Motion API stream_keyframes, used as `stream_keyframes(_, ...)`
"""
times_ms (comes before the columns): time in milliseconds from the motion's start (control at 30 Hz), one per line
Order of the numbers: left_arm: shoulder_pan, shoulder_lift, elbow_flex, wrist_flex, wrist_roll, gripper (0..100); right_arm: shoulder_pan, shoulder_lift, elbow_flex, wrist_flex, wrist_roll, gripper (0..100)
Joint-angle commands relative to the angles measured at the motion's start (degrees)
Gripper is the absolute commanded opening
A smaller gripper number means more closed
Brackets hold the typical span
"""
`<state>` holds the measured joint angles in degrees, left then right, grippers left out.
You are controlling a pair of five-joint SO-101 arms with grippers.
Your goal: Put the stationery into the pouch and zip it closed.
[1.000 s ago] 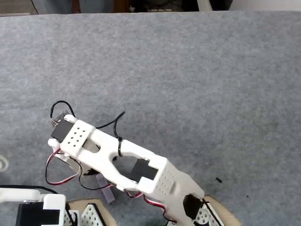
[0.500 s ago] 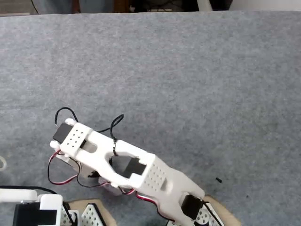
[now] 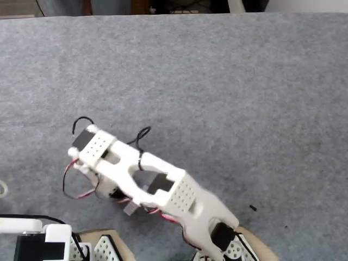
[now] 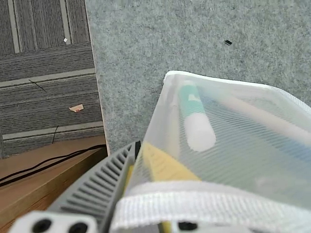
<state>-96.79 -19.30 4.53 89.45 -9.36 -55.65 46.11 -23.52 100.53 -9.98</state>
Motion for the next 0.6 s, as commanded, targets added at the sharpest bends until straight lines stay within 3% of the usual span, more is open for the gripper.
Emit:
stream_keyframes(0,-0.48,1.76,-1.01,-1.41,-0.26,3,4.75,-8.13,1.71,0.70,6.86,1.5)
stream_keyframes(267,4.00,1.76,-1.01,-1.23,-0.44,3,4.40,-30.37,16.57,0.70,14.68,5.6)
stream_keyframes(567,16.57,2.20,-0.84,-0.88,-0.44,3,2.11,-44.79,36.35,-0.18,37.80,8.8)
